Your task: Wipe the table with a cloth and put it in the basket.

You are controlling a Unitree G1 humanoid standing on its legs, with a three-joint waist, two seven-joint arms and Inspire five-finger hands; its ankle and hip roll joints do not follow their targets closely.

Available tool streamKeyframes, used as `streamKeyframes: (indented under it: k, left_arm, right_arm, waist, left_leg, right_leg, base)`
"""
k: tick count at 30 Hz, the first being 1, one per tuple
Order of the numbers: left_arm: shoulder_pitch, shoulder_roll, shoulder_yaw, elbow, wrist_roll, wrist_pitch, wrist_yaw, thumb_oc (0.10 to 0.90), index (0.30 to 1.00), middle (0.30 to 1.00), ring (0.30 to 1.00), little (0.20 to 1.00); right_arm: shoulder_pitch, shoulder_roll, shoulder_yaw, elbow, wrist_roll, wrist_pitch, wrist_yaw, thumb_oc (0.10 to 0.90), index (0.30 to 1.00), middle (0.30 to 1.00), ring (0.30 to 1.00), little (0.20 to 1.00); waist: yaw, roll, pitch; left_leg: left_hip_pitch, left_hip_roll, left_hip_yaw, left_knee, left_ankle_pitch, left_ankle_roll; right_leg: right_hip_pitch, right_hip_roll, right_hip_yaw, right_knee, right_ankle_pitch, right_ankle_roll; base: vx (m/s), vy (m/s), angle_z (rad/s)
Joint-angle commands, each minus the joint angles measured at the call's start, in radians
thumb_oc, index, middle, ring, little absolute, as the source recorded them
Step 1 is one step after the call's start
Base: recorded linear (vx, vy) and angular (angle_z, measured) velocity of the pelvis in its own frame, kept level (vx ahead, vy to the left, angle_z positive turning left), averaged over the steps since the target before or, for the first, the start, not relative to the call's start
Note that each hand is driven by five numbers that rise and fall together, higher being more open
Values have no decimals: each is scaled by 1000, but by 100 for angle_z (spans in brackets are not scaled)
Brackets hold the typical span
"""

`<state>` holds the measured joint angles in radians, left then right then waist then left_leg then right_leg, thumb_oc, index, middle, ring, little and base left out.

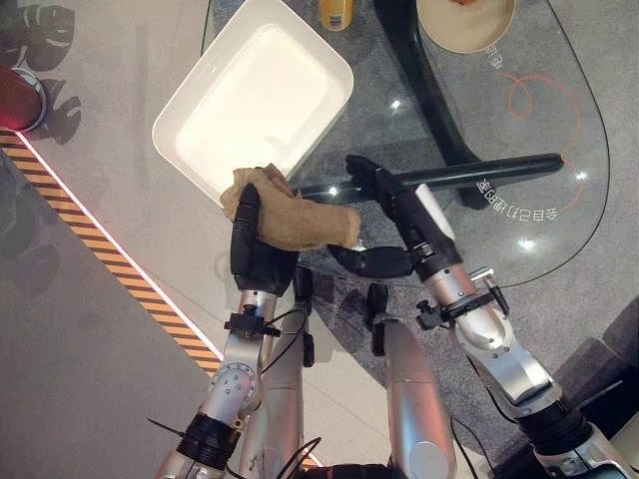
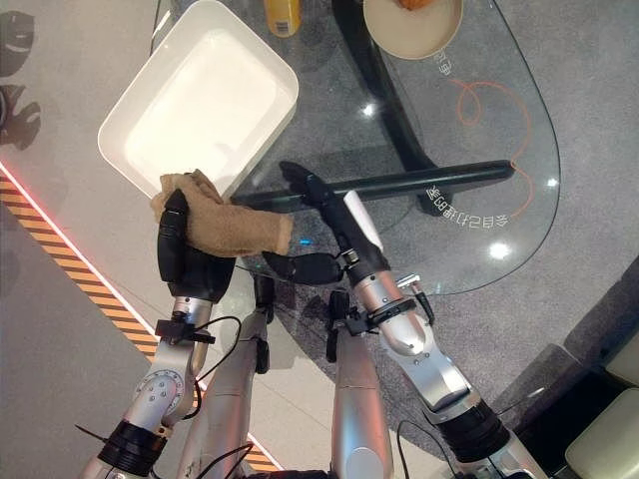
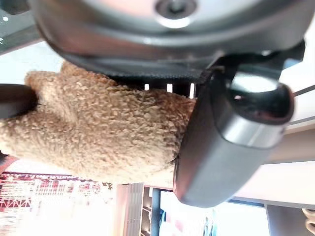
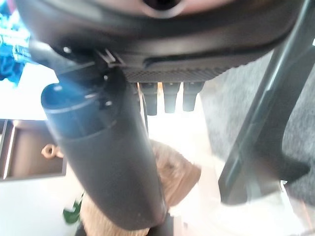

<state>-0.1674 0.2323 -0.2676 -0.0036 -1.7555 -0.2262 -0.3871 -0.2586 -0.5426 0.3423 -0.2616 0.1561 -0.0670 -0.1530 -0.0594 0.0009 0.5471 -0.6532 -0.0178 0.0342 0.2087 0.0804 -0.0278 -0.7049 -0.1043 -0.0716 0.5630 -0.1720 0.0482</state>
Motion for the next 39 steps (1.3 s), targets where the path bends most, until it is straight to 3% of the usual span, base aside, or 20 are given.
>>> streamKeyframes:
  k: [1,12,16,19,23,28,30,33,34,39]
  left_arm:
    - [-3,6,42,-210,46,9,-142,100,300,300,300,200]
    - [3,5,55,-207,73,-4,-138,100,300,300,300,200]
    - [3,17,75,-210,156,-85,-110,100,300,300,300,200]
    - [7,38,103,-215,300,-197,-72,100,300,300,300,200]
    - [9,77,170,-225,505,-307,74,100,300,300,300,200]
    - [-2,123,221,-228,709,-361,288,100,300,300,300,200]
    - [-20,145,240,-220,866,-386,406,100,300,300,300,200]
    - [-30,165,252,-223,1002,-408,492,100,300,300,300,200]
    - [-51,188,268,-223,1129,-408,580,100,300,300,300,200]
    - [-133,255,293,-205,1363,-372,780,100,300,300,300,200]
  right_arm:
    - [-35,11,-86,-91,5,-114,-51,800,900,900,900,900]
    - [-15,20,-112,-94,12,-129,-65,800,900,900,900,900]
    - [-10,13,-113,-95,27,-105,-56,800,900,900,900,900]
    - [7,6,-113,-91,48,-73,-27,800,900,900,900,900]
    - [41,-1,-99,-60,58,-16,29,800,900,900,900,900]
    - [68,-4,-68,-12,64,30,82,800,900,900,900,900]
    - [65,-11,-42,17,65,68,105,800,900,900,900,900]
    - [56,-17,-25,35,80,102,117,800,900,900,900,900]
    - [37,-20,0,63,79,128,128,800,900,900,900,900]
    - [-16,-37,71,138,92,208,185,800,900,900,900,900]
  waist:
    - [7,-26,-27]
    - [5,-27,-27]
    - [5,-24,-27]
    - [9,-17,-27]
    - [15,2,-27]
    - [18,23,-27]
    - [17,29,-27]
    - [20,33,-27]
    - [23,35,-27]
    - [26,40,-27]
  left_leg:
    - [-12,-84,1,165,-137,71]
    - [-11,-81,6,162,-139,71]
    - [-13,-80,8,162,-138,70]
    - [-15,-80,8,159,-134,68]
    - [-23,-85,2,164,-131,64]
    - [-37,-91,-4,173,-127,61]
    - [-50,-93,-5,183,-126,59]
    - [-58,-95,-7,188,-124,59]
    - [-66,-95,-7,191,-123,58]
    - [-83,-94,-3,200,-122,55]
  right_leg:
    - [60,93,66,-267,189,7]
    - [62,92,64,-273,189,7]
    - [59,93,64,-270,186,6]
    - [57,93,64,-269,183,5]
    - [49,89,60,-261,174,-1]
    - [35,85,57,-249,165,-7]
    - [24,82,58,-242,160,-10]
    - [16,81,57,-239,160,-14]
    - [10,80,59,-238,159,-16]
    - [-8,75,63,-234,155,-21]
  base:
    - [0,0,0]
    - [0,0,0]
    - [0,0,0]
    - [0,0,0]
    - [22,38,-3]
    - [18,70,-5]
    - [16,65,0]
    - [19,51,-4]
    - [23,67,-5]
    - [25,74,-1]
